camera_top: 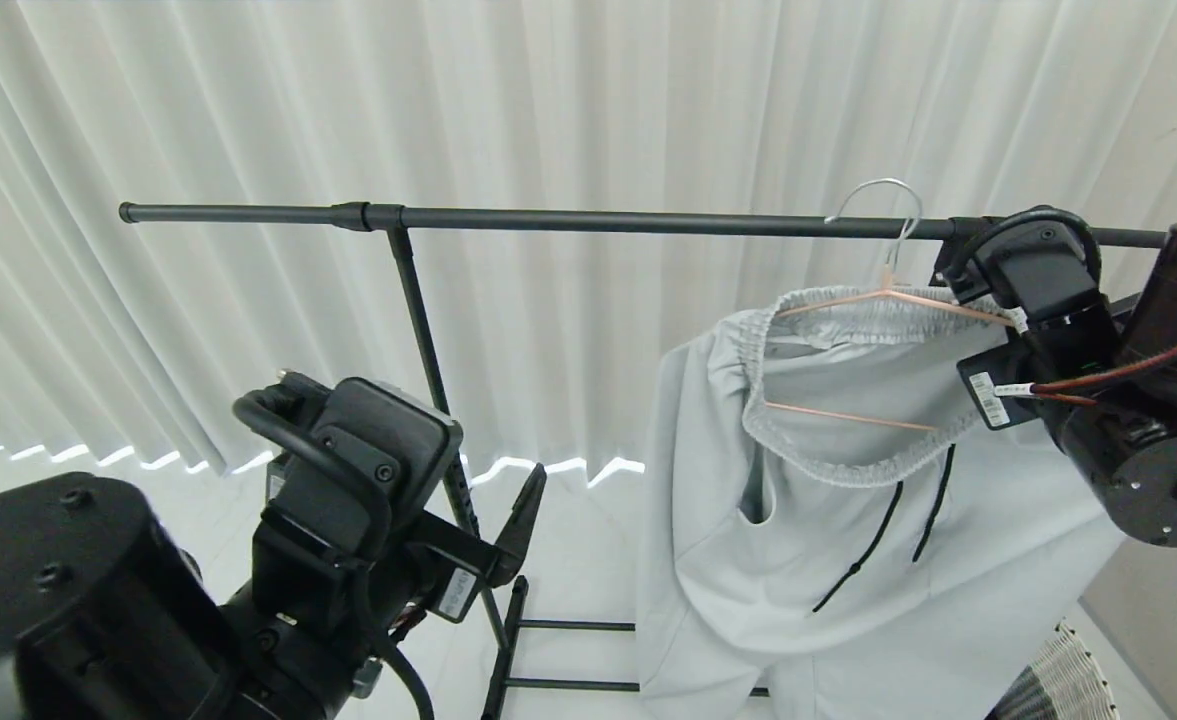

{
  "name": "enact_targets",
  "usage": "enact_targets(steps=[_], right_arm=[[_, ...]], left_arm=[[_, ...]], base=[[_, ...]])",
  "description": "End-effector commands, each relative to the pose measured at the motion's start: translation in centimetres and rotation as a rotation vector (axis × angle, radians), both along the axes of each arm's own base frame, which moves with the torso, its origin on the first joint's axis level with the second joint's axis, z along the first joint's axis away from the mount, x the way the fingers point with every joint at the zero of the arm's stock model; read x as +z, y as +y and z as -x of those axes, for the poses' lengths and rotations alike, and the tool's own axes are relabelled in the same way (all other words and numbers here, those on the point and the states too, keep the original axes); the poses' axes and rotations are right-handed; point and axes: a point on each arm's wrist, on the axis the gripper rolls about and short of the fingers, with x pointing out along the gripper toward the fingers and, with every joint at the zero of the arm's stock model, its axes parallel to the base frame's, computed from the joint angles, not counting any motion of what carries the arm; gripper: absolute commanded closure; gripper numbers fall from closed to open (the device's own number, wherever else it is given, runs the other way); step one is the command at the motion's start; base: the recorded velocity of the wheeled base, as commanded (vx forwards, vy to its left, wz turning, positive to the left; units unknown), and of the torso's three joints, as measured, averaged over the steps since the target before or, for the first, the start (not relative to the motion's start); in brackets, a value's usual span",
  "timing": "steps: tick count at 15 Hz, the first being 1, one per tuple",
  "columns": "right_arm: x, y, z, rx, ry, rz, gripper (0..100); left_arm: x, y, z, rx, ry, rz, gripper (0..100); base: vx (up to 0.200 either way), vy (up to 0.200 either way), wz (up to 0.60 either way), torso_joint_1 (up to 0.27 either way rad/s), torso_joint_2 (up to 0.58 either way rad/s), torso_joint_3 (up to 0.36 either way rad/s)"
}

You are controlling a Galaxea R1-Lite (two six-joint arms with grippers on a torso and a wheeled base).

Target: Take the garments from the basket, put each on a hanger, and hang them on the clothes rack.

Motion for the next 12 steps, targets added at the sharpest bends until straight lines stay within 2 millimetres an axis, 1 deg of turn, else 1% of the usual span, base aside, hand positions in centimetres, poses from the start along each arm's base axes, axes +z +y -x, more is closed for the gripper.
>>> enact_targets(steps=[1,3,6,12], right_arm=[[0.03,-1.02,-0.59,-0.066,-0.001,0.001,100],[-0.01,-1.39,-0.77,-0.091,0.0,0.0,100],[-0.16,-1.41,-0.74,-0.093,0.004,0.003,100],[-0.05,-1.47,-0.65,-0.093,0.0,0.0,100]], left_arm=[[0.62,0.9,0.14,0.021,-0.023,0.006,0],[0.82,1.05,0.01,0.031,-0.034,0.017,0],[0.99,1.05,0.01,0.031,-0.039,0.034,0],[0.99,1.08,0.04,0.031,-0.038,0.035,0]], base=[[0.0,0.0,0.0,0.0,0.0,0.0],[0.0,0.0,0.0,0.0,0.0,0.0],[0.0,0.0,0.0,0.0,0.0,0.0],[0.2,0.0,0.0,-0.002,0.0,0.004]])
